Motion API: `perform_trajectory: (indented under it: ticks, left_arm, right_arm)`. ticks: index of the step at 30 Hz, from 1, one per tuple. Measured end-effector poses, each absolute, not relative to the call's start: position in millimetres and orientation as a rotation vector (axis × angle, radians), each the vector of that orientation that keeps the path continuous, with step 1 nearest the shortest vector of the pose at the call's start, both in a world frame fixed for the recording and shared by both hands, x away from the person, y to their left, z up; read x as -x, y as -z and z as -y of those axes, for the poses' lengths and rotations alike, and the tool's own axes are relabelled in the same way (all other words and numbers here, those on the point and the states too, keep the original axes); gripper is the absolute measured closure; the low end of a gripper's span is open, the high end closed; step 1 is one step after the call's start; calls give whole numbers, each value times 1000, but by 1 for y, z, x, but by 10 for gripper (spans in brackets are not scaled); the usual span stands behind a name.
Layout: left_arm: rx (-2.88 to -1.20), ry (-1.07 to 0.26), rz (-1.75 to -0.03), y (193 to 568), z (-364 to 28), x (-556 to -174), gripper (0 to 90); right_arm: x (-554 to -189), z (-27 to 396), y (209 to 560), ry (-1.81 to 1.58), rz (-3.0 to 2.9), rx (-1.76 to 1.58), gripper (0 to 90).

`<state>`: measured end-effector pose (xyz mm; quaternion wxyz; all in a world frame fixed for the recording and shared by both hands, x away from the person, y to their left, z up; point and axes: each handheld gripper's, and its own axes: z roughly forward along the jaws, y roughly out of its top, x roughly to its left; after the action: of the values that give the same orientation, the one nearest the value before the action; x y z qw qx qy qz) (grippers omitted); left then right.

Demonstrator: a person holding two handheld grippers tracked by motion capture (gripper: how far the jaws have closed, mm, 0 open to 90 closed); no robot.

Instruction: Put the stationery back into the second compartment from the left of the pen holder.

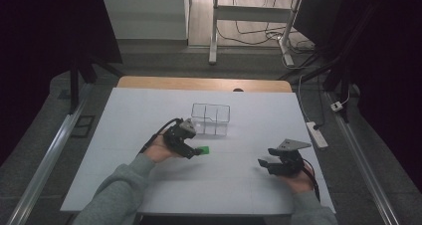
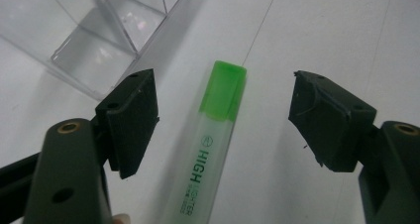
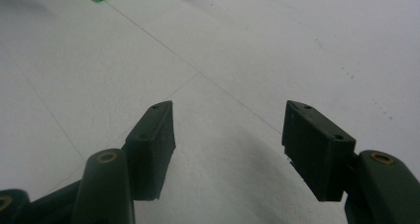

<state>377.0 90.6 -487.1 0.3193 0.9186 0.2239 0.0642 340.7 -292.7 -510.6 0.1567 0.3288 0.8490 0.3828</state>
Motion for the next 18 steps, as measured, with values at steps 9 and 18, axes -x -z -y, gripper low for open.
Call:
perform_trajectory:
  ticks: [9, 18]
  left_arm:
    - [-2453, -128, -565, 493, -76, -385, 268]
    - [-2507, -109, -548, 501, -65, -391, 268]
  right_arm:
    - [-341, 292, 512, -1094, -2438, -940, 365]
    - [-342, 292, 513, -1075, -2450, -941, 363]
